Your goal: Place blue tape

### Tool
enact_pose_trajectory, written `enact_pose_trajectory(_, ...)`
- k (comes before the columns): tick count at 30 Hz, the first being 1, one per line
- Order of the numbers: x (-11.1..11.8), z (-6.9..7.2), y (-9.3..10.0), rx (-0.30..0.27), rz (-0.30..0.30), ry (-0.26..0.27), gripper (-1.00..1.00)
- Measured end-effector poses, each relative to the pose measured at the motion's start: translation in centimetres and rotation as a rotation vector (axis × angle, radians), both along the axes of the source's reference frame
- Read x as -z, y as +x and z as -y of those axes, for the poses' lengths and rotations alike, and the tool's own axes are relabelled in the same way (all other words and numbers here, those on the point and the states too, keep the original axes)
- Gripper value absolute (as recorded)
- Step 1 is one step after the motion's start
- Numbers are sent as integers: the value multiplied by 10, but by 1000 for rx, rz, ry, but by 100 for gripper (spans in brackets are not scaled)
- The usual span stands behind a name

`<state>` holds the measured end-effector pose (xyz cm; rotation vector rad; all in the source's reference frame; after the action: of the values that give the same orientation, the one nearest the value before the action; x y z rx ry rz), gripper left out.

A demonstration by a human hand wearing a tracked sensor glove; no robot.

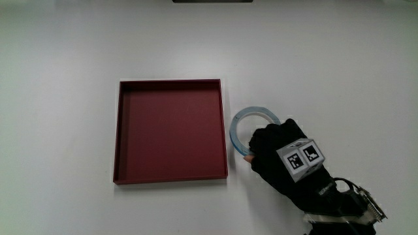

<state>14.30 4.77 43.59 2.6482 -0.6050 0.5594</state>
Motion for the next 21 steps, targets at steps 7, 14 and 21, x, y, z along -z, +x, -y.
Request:
enact_pose_trajectory(7,-19,-16,18,-16,-35,-24,0)
enact_pose_trajectory(14,-25,-35,26,-4,-44,-47,0)
enact_pose_trajectory(21,-31,-43,29,0,-50,-58,0)
